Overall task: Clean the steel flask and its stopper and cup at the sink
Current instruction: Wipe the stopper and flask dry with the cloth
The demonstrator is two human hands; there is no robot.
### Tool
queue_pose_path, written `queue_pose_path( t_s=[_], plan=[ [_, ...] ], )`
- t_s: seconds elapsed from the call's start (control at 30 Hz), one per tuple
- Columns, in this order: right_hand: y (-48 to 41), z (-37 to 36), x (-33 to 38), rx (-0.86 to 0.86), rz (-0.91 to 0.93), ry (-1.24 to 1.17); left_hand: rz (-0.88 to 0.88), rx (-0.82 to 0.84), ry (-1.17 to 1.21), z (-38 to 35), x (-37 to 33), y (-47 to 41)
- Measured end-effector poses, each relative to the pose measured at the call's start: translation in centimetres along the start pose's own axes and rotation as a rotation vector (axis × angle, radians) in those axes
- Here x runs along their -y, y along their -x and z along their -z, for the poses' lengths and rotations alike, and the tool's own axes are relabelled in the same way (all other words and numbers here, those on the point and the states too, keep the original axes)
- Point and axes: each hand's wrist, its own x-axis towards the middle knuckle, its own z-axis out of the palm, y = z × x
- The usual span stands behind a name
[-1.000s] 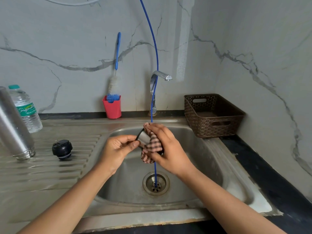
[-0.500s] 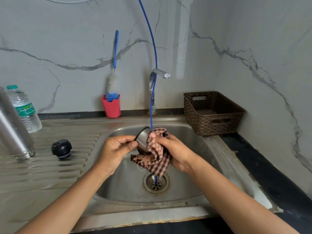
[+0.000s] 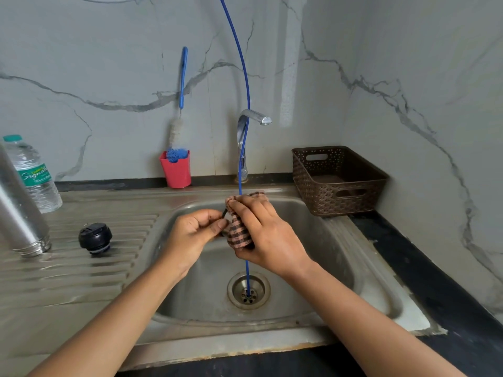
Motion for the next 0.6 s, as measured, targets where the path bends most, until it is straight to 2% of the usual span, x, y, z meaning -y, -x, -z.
queue_pose_path(
  t_s=[0.03, 0.13, 0.17, 0.2, 0.27, 0.33, 0.37, 0.47, 0.53, 0.6],
  plan=[
    [0.0, -0.2, -0.3, 0.015, -0.068, -0.142, -0.005, 0.016, -0.009, 0.1, 0.0, 0.1],
    [-0.3, 0.3, -1.1, 0.126, -0.511, -0.842, -0.045, 0.034, -0.046, 0.8, 0.3, 0.3],
    [-0.3, 0.5, -1.0, 0.155, -0.585, -0.940, -0.057, 0.032, -0.069, 0.9, 0.4, 0.2],
    [-0.2, 0.6, -0.8, 0.142, -0.548, -0.858, -0.067, 0.033, -0.080, 0.9, 0.5, 0.2],
    [0.1, 0.2, -0.4, 0.073, -0.357, -0.572, -0.078, 0.024, -0.073, 0.8, 0.5, 0.1],
    [0.0, -0.4, -0.2, 0.039, -0.343, -0.570, -0.092, 0.000, -0.052, 0.9, 0.5, 0.0],
    [-0.3, -0.2, 0.2, 0.051, -0.455, -0.744, -0.099, -0.018, -0.040, 1.0, 0.6, -0.1],
    [-0.7, 0.3, 0.1, 0.043, -0.992, -1.461, -0.120, -0.041, 0.019, 0.9, 1.0, 0.0],
    [-0.6, 0.1, 0.4, 0.011, -1.113, -1.625, -0.147, -0.063, -0.052, 0.4, 1.1, -0.1],
    [-0.5, 0.1, 1.0, -0.100, -1.097, -1.683, -0.224, -0.114, -0.228, 0.4, 1.1, -0.2]
  ],
)
